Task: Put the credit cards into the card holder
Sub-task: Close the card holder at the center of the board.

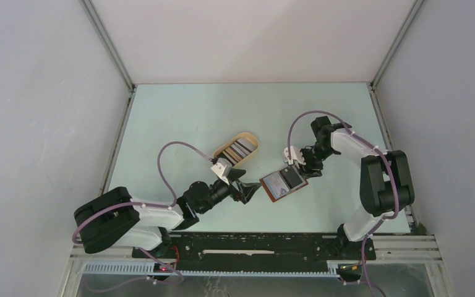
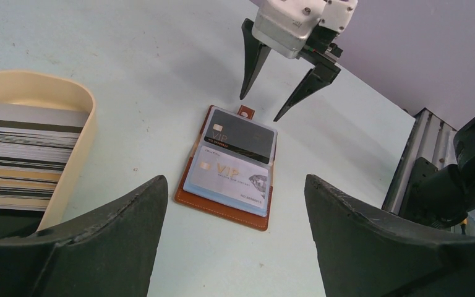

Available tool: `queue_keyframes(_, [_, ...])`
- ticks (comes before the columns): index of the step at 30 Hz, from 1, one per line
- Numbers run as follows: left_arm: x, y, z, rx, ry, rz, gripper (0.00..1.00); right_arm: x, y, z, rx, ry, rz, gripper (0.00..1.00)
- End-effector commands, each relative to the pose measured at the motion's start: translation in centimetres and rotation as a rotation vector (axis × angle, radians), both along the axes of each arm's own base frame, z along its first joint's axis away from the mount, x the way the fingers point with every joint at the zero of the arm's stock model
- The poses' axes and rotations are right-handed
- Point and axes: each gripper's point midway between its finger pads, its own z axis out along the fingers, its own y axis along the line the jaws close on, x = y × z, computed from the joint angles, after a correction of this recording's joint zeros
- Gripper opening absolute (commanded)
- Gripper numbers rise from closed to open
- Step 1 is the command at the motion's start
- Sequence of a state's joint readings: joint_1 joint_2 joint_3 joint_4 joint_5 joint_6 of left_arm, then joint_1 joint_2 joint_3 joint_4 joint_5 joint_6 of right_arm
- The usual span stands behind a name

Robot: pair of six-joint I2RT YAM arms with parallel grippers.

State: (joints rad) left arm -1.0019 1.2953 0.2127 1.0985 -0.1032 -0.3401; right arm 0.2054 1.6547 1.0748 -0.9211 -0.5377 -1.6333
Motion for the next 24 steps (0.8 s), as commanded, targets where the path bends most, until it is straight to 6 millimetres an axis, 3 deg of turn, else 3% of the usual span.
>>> queue_keyframes(1, [0.4, -0.3, 1.7, -0.045, -0.039, 0.006, 0.86, 1.4, 0.4, 0.3, -0.026, -0.041, 0.020, 0.62])
queue_keyframes(12, [0.4, -0.4, 1.7, -0.047, -0.039, 0.003, 0.85, 1.9, 1.1, -1.3, -0.081, -0.046, 0.030, 0.58])
queue_keyframes(24, [0.4, -0.4, 1.6, -0.046, -0.039, 0.001, 0.84, 2.1, 1.4, -1.6, -0.082, -0.040, 0.012, 0.45])
